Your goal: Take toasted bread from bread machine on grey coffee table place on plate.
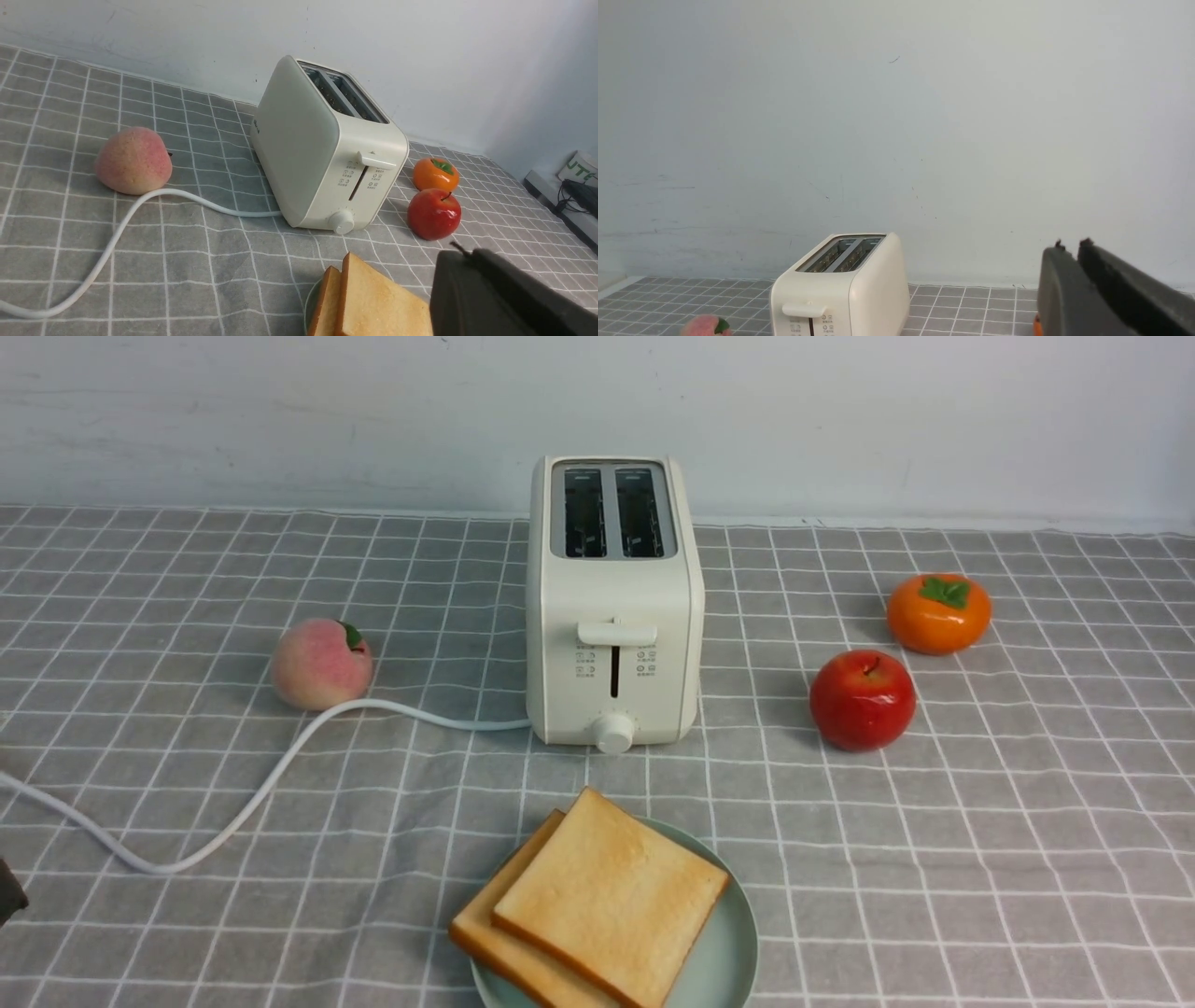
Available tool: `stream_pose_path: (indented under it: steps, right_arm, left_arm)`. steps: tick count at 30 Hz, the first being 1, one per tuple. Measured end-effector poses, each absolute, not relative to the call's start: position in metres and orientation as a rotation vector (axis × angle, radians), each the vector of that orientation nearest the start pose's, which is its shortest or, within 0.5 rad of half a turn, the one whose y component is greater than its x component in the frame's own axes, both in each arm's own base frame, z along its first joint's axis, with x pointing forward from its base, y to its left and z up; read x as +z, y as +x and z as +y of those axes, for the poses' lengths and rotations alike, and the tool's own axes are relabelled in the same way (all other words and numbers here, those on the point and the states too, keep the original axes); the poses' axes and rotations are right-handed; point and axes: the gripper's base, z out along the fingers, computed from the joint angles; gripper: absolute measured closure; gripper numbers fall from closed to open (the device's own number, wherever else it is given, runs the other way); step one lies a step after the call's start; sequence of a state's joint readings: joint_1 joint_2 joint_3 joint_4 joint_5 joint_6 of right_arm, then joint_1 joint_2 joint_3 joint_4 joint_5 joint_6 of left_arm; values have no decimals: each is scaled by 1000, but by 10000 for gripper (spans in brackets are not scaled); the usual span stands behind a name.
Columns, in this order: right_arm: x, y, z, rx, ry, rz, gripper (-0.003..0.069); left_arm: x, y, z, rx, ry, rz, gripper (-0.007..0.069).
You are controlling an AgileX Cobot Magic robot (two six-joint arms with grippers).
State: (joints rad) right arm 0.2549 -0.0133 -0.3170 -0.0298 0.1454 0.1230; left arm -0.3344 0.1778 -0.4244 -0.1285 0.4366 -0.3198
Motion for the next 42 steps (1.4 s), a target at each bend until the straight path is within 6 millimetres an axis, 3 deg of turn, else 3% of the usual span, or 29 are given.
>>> stream_pose_path:
  steps: [4, 7, 10, 13, 17, 21, 42]
  right_arm:
    - [304, 24, 6, 295, -101, 1299, 608]
    - [304, 24, 6, 295, -101, 1299, 604]
    - [304, 24, 6, 295, -101, 1299, 603]
    - [304, 24, 6, 295, -101, 1299, 598]
    - [304, 24, 6, 294, -102, 1299, 592]
    - [304, 24, 6, 294, -102, 1300, 585]
    - [304, 24, 6, 293, -102, 1299, 567]
  left_arm:
    - [285, 49, -18, -520, -2, 1711, 615]
    - [251, 54, -15, -440, -61, 1706, 610]
    - [231, 55, -11, -395, -113, 1690, 608]
    - [192, 55, -6, -324, -191, 1720, 607]
    - [176, 54, -6, -304, -210, 1815, 606]
    - [169, 52, -6, -296, -216, 1881, 603]
    - [169, 52, -6, -294, -216, 1889, 585]
